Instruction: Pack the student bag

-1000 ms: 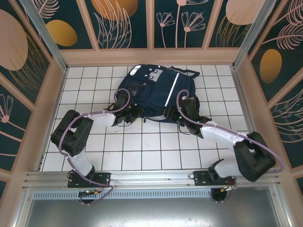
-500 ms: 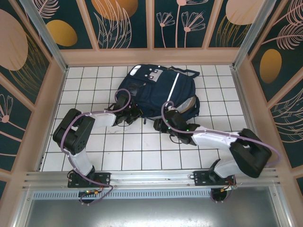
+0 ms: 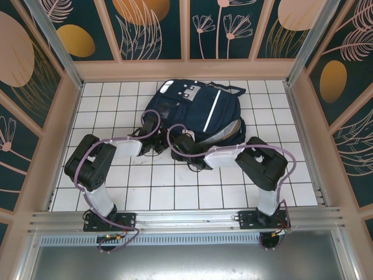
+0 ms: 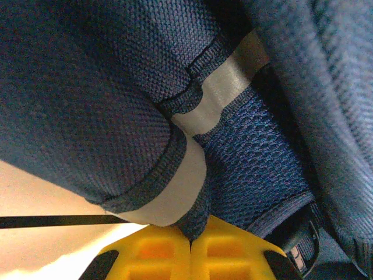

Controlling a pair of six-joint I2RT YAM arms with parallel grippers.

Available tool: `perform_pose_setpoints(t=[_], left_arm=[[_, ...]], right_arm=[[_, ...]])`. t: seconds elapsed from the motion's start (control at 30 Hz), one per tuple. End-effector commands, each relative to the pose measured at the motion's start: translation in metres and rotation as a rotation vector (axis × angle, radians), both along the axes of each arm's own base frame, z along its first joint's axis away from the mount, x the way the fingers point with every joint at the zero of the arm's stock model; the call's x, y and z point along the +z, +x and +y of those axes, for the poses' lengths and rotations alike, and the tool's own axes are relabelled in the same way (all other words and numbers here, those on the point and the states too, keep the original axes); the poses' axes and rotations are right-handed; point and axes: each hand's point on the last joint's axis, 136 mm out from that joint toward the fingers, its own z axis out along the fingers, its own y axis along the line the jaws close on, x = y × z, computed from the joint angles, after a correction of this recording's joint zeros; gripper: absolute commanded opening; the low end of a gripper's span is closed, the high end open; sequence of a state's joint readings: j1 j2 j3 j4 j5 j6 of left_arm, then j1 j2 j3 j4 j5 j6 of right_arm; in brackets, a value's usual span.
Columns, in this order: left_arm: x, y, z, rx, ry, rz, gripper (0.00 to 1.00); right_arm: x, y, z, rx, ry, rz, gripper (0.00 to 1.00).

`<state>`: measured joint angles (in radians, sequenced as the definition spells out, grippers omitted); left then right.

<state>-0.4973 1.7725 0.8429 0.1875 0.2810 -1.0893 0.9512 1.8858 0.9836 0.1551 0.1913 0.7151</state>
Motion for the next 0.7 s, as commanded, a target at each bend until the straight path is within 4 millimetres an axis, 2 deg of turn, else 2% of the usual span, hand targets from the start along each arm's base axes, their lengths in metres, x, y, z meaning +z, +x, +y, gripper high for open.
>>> perform_pose_setpoints(t=[0.0,0.17,0.57,0.67], left_arm=[[0.007,-0.002,-0.004,-0.030,-0.024,-0.028,0.00],[0.009,-0.001,-0.005,-0.029,-0.031,-0.031,0.00],[0.010,0.000,-0.006,-0.027,-0.038,-0.035,0.00],[0.009,0.000,-0.006,-0.029,-0.038,-0.032,0.00]], right_arm=[[-0.009,0.009,-0.006,-0.042,-0.101,-0.012,0.43],[-0.020,0.013,-0.009,-0.077,-0.152,0.003,0.42],[-0.019,0.009,-0.032,-0.157,-0.207,0.006,0.16],[-0.016,0.009,-0.038,-0.179,-0.230,-0.001,0.18]])
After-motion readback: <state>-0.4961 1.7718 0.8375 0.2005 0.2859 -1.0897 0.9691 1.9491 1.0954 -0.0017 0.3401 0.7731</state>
